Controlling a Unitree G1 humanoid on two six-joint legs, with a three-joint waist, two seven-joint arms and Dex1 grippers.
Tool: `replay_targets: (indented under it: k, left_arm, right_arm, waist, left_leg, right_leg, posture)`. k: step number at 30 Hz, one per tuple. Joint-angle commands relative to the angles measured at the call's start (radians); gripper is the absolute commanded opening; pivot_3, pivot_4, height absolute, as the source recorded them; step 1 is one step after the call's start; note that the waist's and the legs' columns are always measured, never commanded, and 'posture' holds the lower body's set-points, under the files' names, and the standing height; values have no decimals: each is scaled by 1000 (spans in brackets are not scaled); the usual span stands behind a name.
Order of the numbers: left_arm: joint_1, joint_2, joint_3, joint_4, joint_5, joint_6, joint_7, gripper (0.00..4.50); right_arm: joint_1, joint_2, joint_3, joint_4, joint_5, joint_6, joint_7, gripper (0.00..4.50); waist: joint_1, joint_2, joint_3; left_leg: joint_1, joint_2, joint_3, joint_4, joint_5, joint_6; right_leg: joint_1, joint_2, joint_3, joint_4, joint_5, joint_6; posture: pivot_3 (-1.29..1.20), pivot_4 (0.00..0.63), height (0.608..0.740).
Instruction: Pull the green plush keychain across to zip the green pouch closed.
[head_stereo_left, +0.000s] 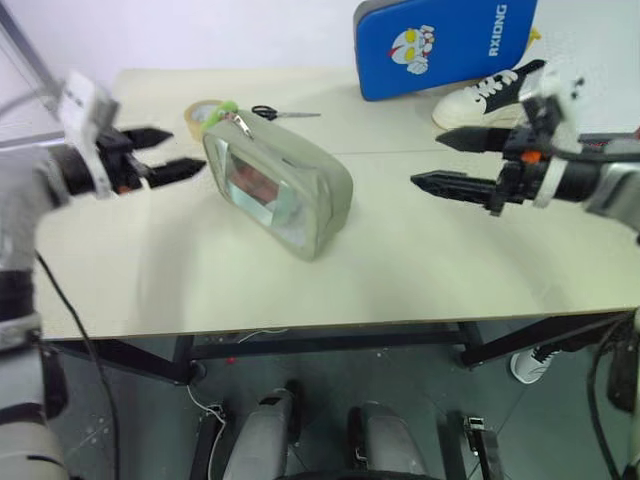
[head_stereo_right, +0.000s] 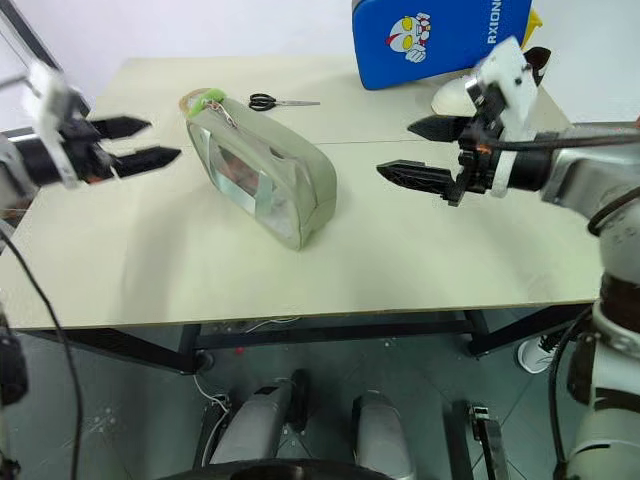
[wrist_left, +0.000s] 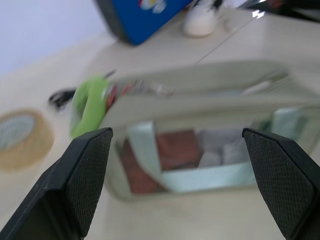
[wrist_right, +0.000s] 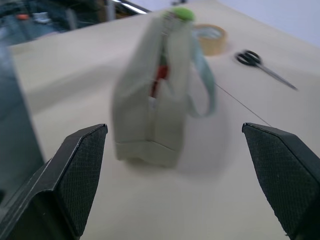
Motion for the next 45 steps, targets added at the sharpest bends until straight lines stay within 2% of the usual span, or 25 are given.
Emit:
replay_targets:
  k: [1,11,13,18,23,29,32,39,41,45]
  left_arm:
    - [-8,4,-18,28,8,-33,-28,4433]
    - [-15,1,-27,23,19,-37,-27,4433]
    - [-17,13,-36,7,16,-20,-43,4433]
    - [-20,60,-18,-147,-109,115,-136,4433]
    - [7,81,-3,-325,-229,209,-156,4433]
    - [19,99,16,-342,-245,211,-117,4433]
    - [49,102,19,-333,-232,190,-103,4500]
    - [64,87,17,-325,-232,162,-74,4500]
    - [60,83,14,-320,-234,158,-68,4500]
    - [70,83,11,-304,-228,139,-73,4500]
  right_arm:
    - [-15,6,16,3,7,-5,-3,4500]
    - [-53,55,75,-15,-16,-44,-52,4500]
    - [-75,97,93,-13,-30,-49,-97,4500]
    - [-159,325,198,-26,-58,-20,-259,4500]
    - [-171,429,310,3,-124,-56,-287,4500]
    - [-143,418,463,91,-293,-196,-235,4500]
    - [-140,408,521,146,-386,-308,-195,3646]
    - [-137,368,563,219,-552,-480,-130,71]
    - [-132,347,567,230,-599,-545,-110,25]
    - [-149,201,526,331,-686,-800,11,25]
  waist:
    - [-1,0,0]
    - [0,0,0]
    - [-4,0,0]
    - [-13,0,1]
    - [-6,0,0]
    - [0,0,1]
    - [-3,0,1]
    - [0,0,1]
    - [1,0,1]
    - [8,0,1]
  left_leg:
    - [0,0,0,0,0,0]
    - [-13,0,1,3,1,0]
    - [-12,0,1,4,1,-1]
    - [-12,0,1,5,3,-3]
    - [-12,0,1,6,5,-4]
    - [-6,0,1,8,6,-3]
    - [5,0,1,5,6,-3]
    - [4,0,1,3,6,-3]
    - [4,0,1,3,6,-3]
    - [4,0,1,4,6,-3]
  right_leg:
    - [0,0,0,0,0,0]
    - [-9,0,0,6,3,5]
    - [-9,0,0,7,3,5]
    - [-12,0,0,14,3,5]
    - [-13,0,0,16,3,5]
    - [-10,1,0,17,3,4]
    - [-1,1,1,15,2,1]
    - [-3,1,1,15,2,2]
    - [-4,2,1,16,2,2]
    - [-3,2,1,16,2,2]
  posture:
    - [0,150,740]
    - [0,150,740]
    - [0,150,740]
    - [0,150,740]
    - [0,150,740]
    - [0,150,740]
    - [0,150,740]
    - [0,150,740]
    - [0,150,740]
    - [0,150,740]
